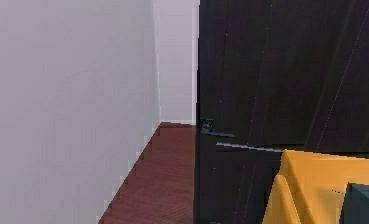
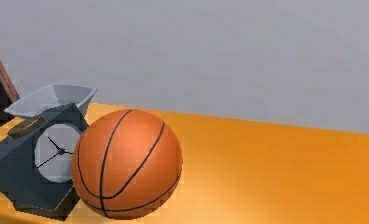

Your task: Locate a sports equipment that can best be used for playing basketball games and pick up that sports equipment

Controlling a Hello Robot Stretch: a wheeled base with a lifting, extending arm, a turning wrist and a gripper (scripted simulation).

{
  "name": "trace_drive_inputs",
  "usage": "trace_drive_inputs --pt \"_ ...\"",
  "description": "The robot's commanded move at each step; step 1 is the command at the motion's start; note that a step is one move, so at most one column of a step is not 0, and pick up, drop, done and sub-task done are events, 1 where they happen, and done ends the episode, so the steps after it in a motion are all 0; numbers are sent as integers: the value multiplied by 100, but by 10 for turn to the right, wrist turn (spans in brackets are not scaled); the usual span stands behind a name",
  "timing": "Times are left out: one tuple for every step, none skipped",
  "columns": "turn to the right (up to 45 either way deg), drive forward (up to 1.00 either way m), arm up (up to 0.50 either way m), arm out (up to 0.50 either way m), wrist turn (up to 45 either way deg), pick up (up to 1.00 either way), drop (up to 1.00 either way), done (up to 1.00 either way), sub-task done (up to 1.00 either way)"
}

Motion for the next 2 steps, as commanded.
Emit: trace_drive_inputs --pt "0 0 38 0 0 0 0 0 0" --pt "0 0 0 0 450 0 0 0 0"
